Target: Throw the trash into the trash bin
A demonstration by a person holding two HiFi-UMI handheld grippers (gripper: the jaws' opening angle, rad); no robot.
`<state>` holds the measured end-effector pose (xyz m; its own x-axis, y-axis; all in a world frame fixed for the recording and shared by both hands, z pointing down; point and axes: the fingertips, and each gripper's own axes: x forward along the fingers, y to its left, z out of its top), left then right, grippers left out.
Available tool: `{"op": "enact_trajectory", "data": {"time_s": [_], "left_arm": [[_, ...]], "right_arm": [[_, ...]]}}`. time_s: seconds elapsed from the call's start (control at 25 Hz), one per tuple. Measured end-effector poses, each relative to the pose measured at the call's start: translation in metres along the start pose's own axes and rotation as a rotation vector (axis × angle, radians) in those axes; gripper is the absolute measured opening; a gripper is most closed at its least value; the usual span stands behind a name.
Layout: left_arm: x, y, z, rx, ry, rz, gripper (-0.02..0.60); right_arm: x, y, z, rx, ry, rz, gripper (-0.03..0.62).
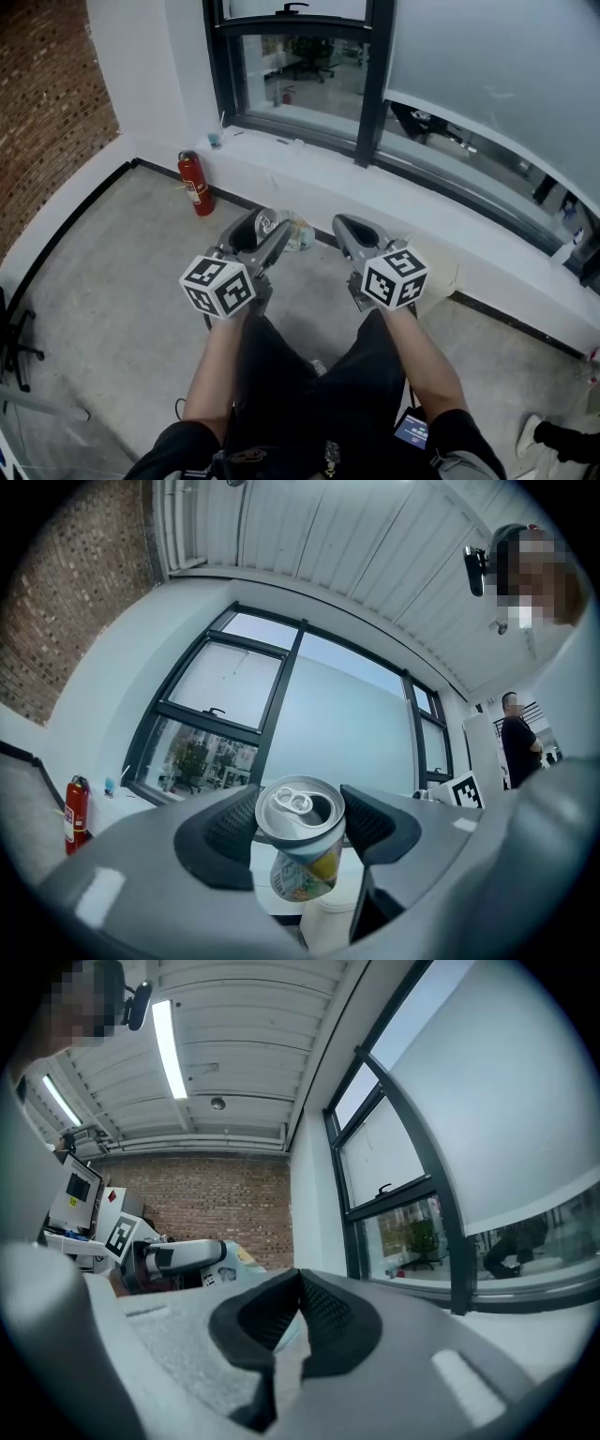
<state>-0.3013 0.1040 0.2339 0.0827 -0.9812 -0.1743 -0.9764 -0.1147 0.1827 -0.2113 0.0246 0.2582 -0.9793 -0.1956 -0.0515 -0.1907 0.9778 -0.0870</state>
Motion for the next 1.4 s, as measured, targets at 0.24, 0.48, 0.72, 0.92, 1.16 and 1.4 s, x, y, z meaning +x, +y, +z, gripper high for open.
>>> {"op": "enact_trajectory", "data": {"time_s": [0.24,0.48,0.72,0.92,1.16,1.4], "left_arm": [[0.024,-0.019,-0.011,-0.021,0.001,-0.055,0.275],[0.058,-0.049,-0.023,-0.048,0.012,-0.141,0.275],[0.098,-0.097,-0.047,-0.079,0.033,-0.245,0.275],[0.129,-0.142,-0.067,-0.095,0.065,-0.327,0.275],[0.153,-0.186,-0.085,-0.105,0.095,-0.412,0.275],[0.168,-0.223,-0.096,-0.112,0.121,-0.478,0.275]], "right_arm": [[-0.022,-0.022,0.001,-0.006,0.007,-0.05,0.003],[-0.062,-0.052,0.006,-0.013,0.009,-0.147,0.003],[-0.12,-0.091,0.007,-0.018,0.013,-0.265,0.003],[-0.171,-0.12,0.006,-0.013,0.015,-0.354,0.003],[-0.218,-0.143,0.006,-0.01,0.013,-0.438,0.003],[-0.255,-0.155,0.007,-0.004,0.003,-0.496,0.003]]}}
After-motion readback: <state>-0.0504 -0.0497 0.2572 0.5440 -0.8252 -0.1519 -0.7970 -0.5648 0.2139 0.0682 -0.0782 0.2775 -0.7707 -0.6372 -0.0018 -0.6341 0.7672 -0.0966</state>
